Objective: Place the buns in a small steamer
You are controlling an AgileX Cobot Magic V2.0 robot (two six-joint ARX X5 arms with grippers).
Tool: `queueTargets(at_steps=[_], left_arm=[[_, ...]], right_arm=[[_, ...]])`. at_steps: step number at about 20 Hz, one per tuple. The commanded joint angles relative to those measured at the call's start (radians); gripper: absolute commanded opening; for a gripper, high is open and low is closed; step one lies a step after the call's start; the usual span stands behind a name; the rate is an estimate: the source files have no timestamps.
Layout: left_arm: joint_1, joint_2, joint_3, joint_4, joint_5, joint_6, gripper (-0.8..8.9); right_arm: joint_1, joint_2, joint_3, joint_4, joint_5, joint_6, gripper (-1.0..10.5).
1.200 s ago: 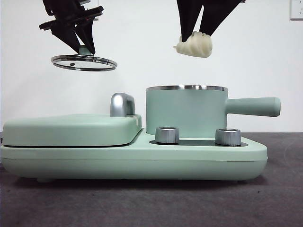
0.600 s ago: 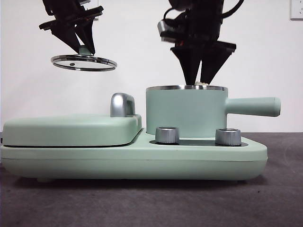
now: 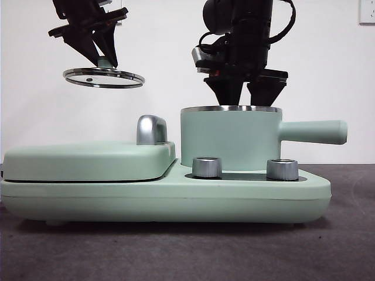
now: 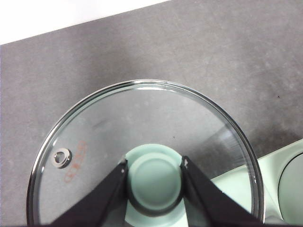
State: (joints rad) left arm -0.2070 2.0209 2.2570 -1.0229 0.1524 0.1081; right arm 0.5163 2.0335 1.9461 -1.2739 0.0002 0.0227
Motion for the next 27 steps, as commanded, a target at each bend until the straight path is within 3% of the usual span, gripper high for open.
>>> queueTargets(at_steps=[1,6,9,19,22,27], left_arm=[[-0.003,0.008,0.039,0.017,0.001,-0.008,0.16],[-0.003,0.008,0.039,0.017,0.001,-0.008,0.16],[-0.003,0.008,0.039,0.017,0.001,-0.008,0.16],[-0.003,0.008,0.039,0.014,0.002,-0.009,0.16],[-0.003,0.008,0.039,0.011,0.002,-0.017,0.16],[-0.015,0.008,0.039,0.000,0.048,-0.020,0.16]], right_arm=[[0.005,0.016,0.026,0.001,0.010,0.000,3.4],[0.004,0.005,0.063,-0.024,0.035,0.004,3.5],[0.004,0.005,0.121,-0.043,0.035,0.008,4.6],[0.004,-0.060,0.277,-0.147,0.065,0.045,4.6],[0.005,-0.185,0.201,-0.149,0.061,0.055,4.6],[0.021,-0.564,-0.134,-0.148,0.060,0.117,4.6]])
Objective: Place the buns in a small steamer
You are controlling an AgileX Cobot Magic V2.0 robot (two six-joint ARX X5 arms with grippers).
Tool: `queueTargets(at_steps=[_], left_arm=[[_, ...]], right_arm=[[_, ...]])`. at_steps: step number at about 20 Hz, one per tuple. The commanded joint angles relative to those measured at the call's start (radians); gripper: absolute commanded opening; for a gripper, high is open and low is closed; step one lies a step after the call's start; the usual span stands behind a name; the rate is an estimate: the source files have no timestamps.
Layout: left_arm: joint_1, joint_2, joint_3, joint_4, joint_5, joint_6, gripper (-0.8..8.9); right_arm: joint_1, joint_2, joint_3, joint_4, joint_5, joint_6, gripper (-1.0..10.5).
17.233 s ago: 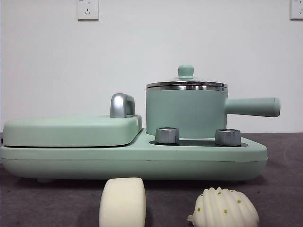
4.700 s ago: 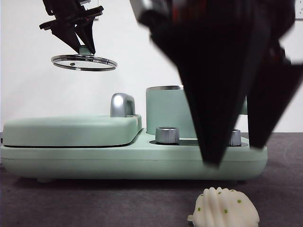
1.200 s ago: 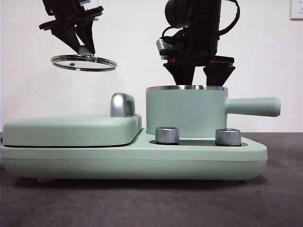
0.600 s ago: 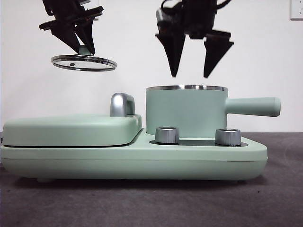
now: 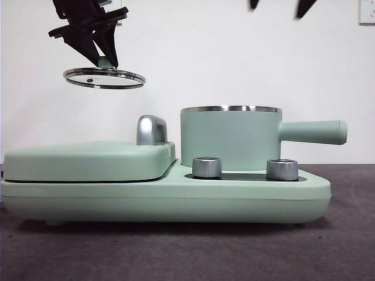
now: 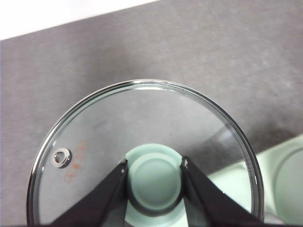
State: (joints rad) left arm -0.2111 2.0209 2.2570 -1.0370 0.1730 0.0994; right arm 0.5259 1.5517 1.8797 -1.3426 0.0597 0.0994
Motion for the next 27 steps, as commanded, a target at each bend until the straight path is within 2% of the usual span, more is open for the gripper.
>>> queueTargets(at_steps=[1,6,8,11,13,18,23,27], left_arm=[[-0.019,0.008,0.039,0.012,0.030,-0.011,0.16],[-0.099,0.008,0.039,-0.003,0.030,-0.010,0.16],[-0.146,0.008,0.039,-0.016,0.030,-0.006,0.16],[-0.223,0.008,0.039,-0.028,0.030,-0.006,0.16],[-0.272,0.008,0.039,-0.033,0.030,-0.006,0.16],[-0.404,0.008,0.038,-0.040,0.030,-0.005,0.16],[-0.520,0.008,0.036,-0.029,0.029,0.011,0.16],[-0.555,0.008,0.036,-0.011,-0.005,0.018,0.16]], right_arm=[[0.017,-0.162,-0.142,-0.080,0.002,0.050,4.6],[0.034,-0.530,-0.483,-0.063,0.002,0.090,4.6],[0.034,-0.686,-0.618,0.032,-0.013,0.126,4.6],[0.034,-0.901,-0.801,0.185,-0.072,0.127,4.6],[0.034,-1.011,-0.886,0.220,-0.104,0.124,4.6],[0.034,-1.159,-0.984,0.220,-0.109,0.120,4.6],[0.034,-1.189,-0.984,0.290,-0.119,0.097,4.3],[0.034,-1.189,-0.984,0.362,-0.158,0.095,4.1]])
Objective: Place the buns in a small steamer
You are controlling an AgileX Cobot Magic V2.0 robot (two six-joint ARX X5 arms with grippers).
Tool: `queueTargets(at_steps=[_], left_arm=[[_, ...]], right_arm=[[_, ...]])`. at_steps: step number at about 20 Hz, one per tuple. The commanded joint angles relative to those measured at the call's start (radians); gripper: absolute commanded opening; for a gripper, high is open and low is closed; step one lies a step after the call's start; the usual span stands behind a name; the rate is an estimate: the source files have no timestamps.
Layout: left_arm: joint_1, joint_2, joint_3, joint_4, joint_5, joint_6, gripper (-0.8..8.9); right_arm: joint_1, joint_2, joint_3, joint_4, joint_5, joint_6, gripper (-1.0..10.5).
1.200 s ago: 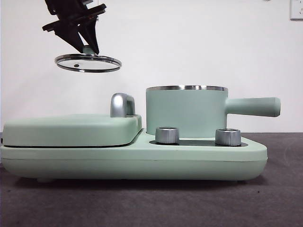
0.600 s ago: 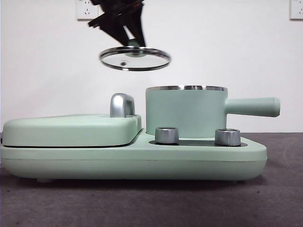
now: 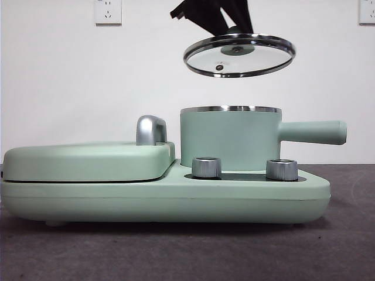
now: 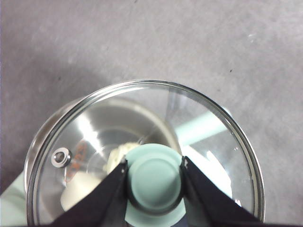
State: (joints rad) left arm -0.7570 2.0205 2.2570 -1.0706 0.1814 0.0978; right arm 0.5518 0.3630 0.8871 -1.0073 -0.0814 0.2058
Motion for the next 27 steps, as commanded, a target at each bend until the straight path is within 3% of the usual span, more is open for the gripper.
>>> queueTargets(at_steps=[1,7,11,27], left_arm=[[-0.009,0.010,0.036,0.023,-0.015,0.022,0.16],[-0.002,0.044,0.036,0.054,-0.019,0.009,0.16],[0.003,0.083,0.036,0.064,-0.085,-0.003,0.16],[0.023,0.165,0.036,0.052,-0.084,-0.040,0.16]], right_arm=[[0.008,0.000,0.008,0.039,-0.032,-0.011,4.1],[0.008,0.000,0.008,0.045,-0.036,-0.011,4.1],[0.008,0.000,0.008,0.045,-0.035,-0.010,4.1],[0.008,0.000,0.008,0.044,-0.034,-0.011,4.1]])
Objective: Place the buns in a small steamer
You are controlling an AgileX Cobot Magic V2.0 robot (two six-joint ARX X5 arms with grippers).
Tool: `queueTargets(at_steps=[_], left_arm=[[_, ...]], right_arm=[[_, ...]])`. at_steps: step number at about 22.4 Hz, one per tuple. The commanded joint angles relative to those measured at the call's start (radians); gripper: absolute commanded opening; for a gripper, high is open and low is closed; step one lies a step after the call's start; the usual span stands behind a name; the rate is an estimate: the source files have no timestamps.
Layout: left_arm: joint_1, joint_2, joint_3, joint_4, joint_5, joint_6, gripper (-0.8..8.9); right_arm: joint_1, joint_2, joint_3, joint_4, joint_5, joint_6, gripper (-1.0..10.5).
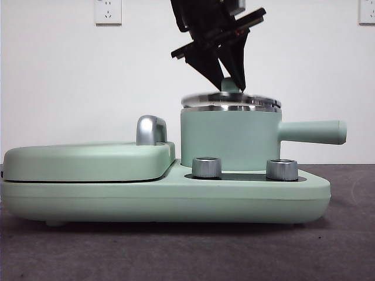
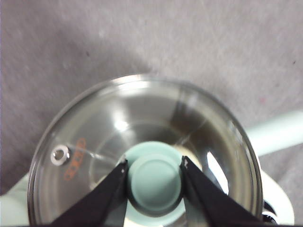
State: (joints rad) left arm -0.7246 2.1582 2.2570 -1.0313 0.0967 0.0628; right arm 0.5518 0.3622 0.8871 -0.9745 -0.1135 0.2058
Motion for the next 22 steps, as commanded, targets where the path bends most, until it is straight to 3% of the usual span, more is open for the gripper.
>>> queueTargets(at_steps=[1,7,8,10,12,22], left_arm=[[-0.010,0.027,0.036,0.007,0.001,-0.007,0.16],[-0.010,0.029,0.036,-0.031,0.001,-0.029,0.47],[-0.010,0.029,0.036,-0.026,0.000,-0.040,1.28],[-0.010,0.028,0.037,-0.021,0.000,-0.058,3.98],[-0.008,0.020,0.041,-0.033,0.000,-0.077,5.26],[0.000,-0.289,0.024,-0.324,0.001,-0.110,5.33]], right_arm=[[0.008,0.001,0.008,0.010,-0.002,-0.011,4.1],[0.008,0.001,0.008,0.010,0.008,-0.011,4.1],[0.008,0.001,0.008,0.010,0.008,-0.011,4.1],[0.008,0.001,0.008,0.010,0.008,-0.011,4.1],[0.008,0.001,0.008,0.010,0.008,-0.011,4.1],[0.008,0.001,0.008,0.010,0.005,-0.010,4.2]])
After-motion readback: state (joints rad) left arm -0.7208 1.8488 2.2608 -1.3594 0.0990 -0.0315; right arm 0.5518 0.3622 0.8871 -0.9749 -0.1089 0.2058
